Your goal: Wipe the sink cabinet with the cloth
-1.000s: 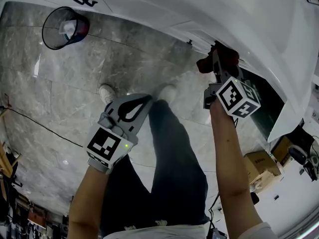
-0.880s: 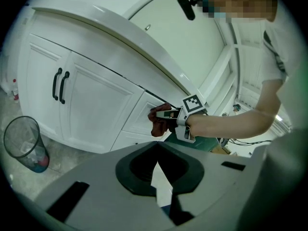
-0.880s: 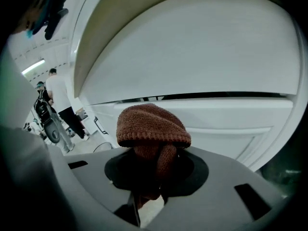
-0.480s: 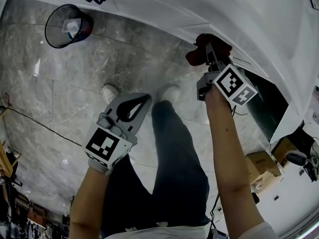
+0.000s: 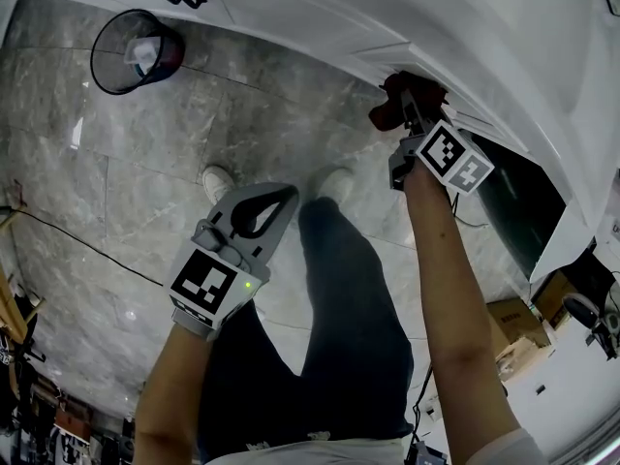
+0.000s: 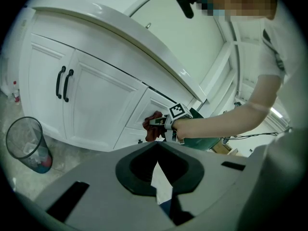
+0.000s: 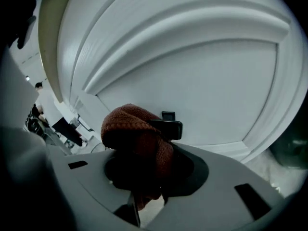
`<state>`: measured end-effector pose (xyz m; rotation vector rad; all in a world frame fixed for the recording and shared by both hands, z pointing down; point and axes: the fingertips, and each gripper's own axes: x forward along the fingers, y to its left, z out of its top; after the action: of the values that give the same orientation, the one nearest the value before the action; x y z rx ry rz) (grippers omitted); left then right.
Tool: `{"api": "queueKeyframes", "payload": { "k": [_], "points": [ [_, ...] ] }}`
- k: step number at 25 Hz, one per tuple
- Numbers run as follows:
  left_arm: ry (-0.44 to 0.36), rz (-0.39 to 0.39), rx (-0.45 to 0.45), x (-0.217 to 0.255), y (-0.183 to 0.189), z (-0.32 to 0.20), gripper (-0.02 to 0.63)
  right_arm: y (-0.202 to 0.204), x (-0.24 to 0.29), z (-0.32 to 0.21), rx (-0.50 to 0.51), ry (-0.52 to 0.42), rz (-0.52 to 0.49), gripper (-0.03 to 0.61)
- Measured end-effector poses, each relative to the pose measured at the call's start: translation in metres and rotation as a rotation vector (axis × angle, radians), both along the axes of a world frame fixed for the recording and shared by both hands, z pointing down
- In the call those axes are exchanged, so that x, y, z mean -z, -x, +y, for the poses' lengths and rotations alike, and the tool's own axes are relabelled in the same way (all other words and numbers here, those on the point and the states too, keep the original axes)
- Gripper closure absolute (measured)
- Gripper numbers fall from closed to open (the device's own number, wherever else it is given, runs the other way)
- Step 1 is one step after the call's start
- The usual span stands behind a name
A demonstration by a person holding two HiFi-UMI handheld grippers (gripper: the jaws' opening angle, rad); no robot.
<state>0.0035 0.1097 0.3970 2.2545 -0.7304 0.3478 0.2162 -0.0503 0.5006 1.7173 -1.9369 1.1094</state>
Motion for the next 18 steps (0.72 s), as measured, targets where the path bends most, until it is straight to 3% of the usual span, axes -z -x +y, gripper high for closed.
{"api": "queueKeyframes", "payload": {
  "k": [4,18],
  "points": [
    [-0.010,0.000,0.001,0.006,-0.004,0.000,0.603,-0.012,-0.007,0.006,0.041,0.032,0.050,0.463],
    [-0.021,0.004,-0.014,0.018,-0.009,0.008,0.603,-0.065,0.018,0.028,-0.057,0.032,0.122,0.463]
  ]
}}
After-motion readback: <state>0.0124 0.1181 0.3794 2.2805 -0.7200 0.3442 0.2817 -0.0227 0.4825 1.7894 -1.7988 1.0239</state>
